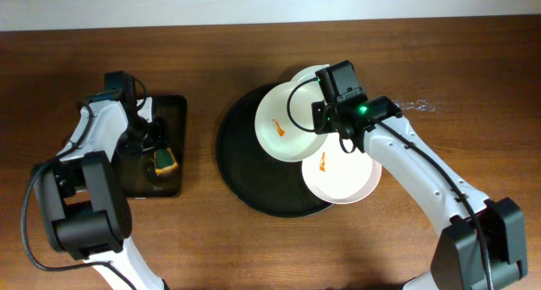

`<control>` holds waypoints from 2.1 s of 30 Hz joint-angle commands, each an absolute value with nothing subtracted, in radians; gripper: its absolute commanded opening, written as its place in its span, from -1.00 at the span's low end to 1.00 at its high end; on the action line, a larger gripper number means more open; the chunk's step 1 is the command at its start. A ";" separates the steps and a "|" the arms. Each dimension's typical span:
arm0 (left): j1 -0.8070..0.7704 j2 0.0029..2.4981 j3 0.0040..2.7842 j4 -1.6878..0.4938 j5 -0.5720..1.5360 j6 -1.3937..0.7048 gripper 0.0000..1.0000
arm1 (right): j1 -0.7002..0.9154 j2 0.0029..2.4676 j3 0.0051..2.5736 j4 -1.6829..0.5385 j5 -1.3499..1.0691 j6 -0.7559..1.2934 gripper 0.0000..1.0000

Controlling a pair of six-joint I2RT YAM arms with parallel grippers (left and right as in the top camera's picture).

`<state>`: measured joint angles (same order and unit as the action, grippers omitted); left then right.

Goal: Clean dirty plates on tray and stack at the side

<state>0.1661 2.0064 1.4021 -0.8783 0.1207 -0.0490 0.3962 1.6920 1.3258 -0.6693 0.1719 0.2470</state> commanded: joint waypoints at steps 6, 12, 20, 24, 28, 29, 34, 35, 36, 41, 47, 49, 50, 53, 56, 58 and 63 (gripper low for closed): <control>0.142 1.971 1.327 -1.000 0.188 -0.101 0.02 | 0.392 1.696 1.334 -0.670 0.192 0.245 -0.92; 0.125 1.960 1.297 -0.849 0.107 -0.122 -0.99 | 0.392 1.696 1.335 -0.665 0.188 0.245 -0.92; 0.125 1.830 1.523 -1.094 0.084 -0.046 -0.99 | 0.392 1.695 1.336 -0.632 0.146 0.244 -0.92; 0.120 1.831 1.523 -1.106 0.082 0.043 -1.00 | 0.392 1.695 1.336 -0.632 0.146 0.245 -0.92; 0.102 1.817 1.525 -1.167 0.233 0.077 -1.00 | 0.392 1.695 1.336 -0.628 0.146 0.245 -0.92; 0.093 1.817 1.525 -1.115 0.034 0.070 -1.00 | 0.392 1.695 1.336 -0.624 0.145 0.245 -0.92; 0.071 1.824 1.522 -1.100 0.049 0.027 -1.00 | 0.392 1.695 1.336 -0.617 0.107 0.245 -0.92; 0.067 1.824 1.522 -1.100 0.091 0.075 -1.00 | 0.392 1.695 1.336 -0.615 0.093 0.245 -0.92; 0.063 1.824 1.522 -1.095 0.229 0.119 -1.00 | 0.392 1.695 1.336 -0.615 0.078 0.247 -0.92; 0.019 1.824 1.522 -1.016 0.493 0.133 -1.00 | 0.392 1.697 1.319 -0.679 0.139 0.379 -0.92; -0.144 1.824 1.522 -0.934 0.493 0.095 -1.00 | 0.410 1.697 1.322 -0.809 0.327 0.560 -0.92; -0.194 1.824 1.522 -0.888 0.493 0.043 -1.00 | 0.441 1.697 1.324 -0.837 0.381 0.589 -0.92; -0.227 1.824 1.522 -0.865 0.493 0.018 -1.00 | 0.465 1.697 1.327 -0.852 0.426 0.621 -0.92; -0.294 1.829 1.522 -0.829 0.493 -0.013 -1.00 | 0.534 1.697 1.346 -0.866 0.532 0.729 -0.92; -0.330 1.849 1.522 -0.807 0.494 -0.042 -1.00 | 0.568 1.697 1.353 -0.862 0.533 0.774 -0.92; -0.339 1.875 1.522 -0.807 0.503 -0.042 -1.00 | 0.569 1.697 1.353 -0.873 0.513 0.829 -0.92; -0.338 1.965 1.522 -0.752 0.649 -0.042 -1.00 | 0.568 1.697 1.353 -0.875 0.451 0.828 -0.92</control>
